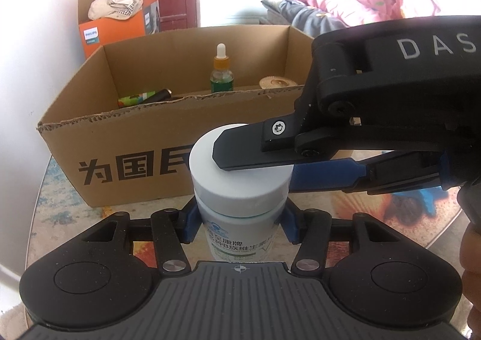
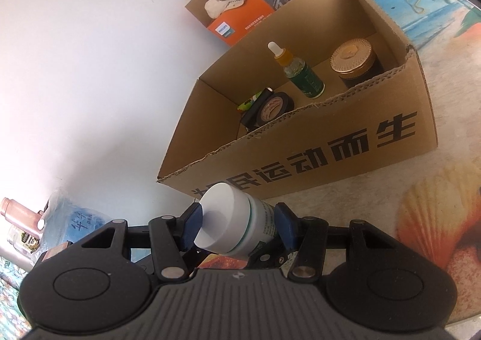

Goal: Organize rigid objects
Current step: 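Carry the white bottle into the box and open the right tool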

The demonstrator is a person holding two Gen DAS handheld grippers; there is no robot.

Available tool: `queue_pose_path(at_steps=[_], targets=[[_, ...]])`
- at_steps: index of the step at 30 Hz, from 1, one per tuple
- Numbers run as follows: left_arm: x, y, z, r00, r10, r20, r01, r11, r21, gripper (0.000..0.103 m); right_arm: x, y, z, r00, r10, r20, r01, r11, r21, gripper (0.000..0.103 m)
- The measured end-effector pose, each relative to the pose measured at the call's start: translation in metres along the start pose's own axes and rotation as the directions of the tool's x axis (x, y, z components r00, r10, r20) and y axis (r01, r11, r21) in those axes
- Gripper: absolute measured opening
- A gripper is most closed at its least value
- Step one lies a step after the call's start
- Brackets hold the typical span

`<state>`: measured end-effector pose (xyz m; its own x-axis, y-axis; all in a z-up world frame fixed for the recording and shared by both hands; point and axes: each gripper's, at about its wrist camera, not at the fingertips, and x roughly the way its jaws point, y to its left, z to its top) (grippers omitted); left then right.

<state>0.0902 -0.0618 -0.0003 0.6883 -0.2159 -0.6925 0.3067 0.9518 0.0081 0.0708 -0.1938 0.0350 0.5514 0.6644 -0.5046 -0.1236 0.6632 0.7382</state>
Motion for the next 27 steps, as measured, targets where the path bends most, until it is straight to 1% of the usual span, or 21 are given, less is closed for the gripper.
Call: queue_pose_path(at_steps=[13,17,21,27], targets=[[-0.026,0.001,-0.001,0.999,0.010,0.053,-0.010,1.000,0.003,0.053,-0.017,0.019,-0.004,0.999,0.018,0.030,-0.017,0.999,-0.049,0.056],[-0.040,0.000,0.000,0.996,0.020,0.089,-0.021,1.000,0.011,0.053,-0.026,0.030,-0.006,0.999,0.033,0.044,-0.029,0.997,-0.076,0.056],[-0.065,0.001,0.010,0.986,0.038,0.165,-0.042,0.999,0.022,0.053,-0.041,0.055,-0.002,0.995,0.067,0.074,-0.056,0.989,-0.139,0.056],[-0.098,0.006,0.042,0.958,0.042,0.282,-0.057,0.997,0.045,0.053,-0.064,0.100,0.018,0.981,0.128,0.143,-0.087,0.961,-0.263,0.057]])
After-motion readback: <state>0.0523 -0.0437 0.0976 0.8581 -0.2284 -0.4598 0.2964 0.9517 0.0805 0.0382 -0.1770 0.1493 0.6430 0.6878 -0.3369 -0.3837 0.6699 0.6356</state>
